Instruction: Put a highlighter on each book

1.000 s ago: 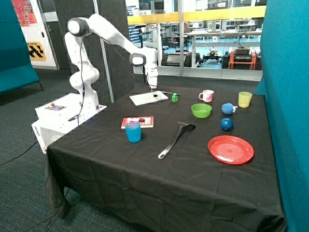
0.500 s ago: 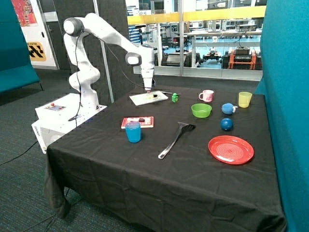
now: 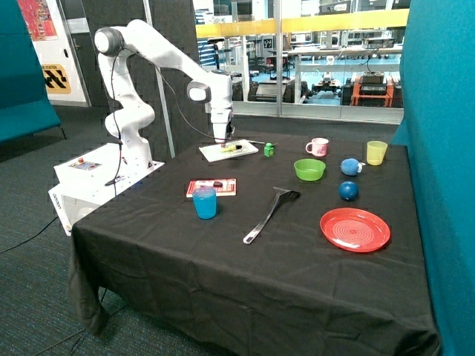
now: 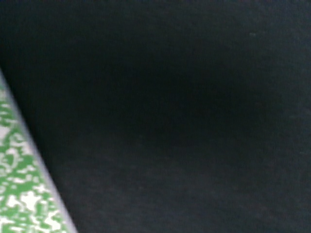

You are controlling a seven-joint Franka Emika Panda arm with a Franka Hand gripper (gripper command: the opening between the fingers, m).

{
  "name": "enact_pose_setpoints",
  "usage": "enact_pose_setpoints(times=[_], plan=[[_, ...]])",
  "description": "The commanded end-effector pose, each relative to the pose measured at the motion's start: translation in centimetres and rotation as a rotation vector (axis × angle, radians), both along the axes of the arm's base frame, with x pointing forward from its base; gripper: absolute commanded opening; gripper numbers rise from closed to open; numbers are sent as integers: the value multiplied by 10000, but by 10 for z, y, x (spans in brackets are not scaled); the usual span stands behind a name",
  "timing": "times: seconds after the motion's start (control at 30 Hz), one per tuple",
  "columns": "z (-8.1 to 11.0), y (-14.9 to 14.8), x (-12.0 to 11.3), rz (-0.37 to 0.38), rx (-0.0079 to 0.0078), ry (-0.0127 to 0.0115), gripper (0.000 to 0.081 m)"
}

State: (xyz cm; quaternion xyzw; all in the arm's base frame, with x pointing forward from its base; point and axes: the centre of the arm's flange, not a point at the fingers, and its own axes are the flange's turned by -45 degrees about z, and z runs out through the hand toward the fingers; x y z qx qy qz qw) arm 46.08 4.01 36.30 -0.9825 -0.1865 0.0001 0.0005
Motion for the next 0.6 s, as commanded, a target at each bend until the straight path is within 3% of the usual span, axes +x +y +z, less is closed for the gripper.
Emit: enact_pose_setpoints(times=[0.0, 0.57], plan=[[-4, -26, 11, -490, -9, -3, 578], [-7, -24, 18, -312, -9, -3, 580]])
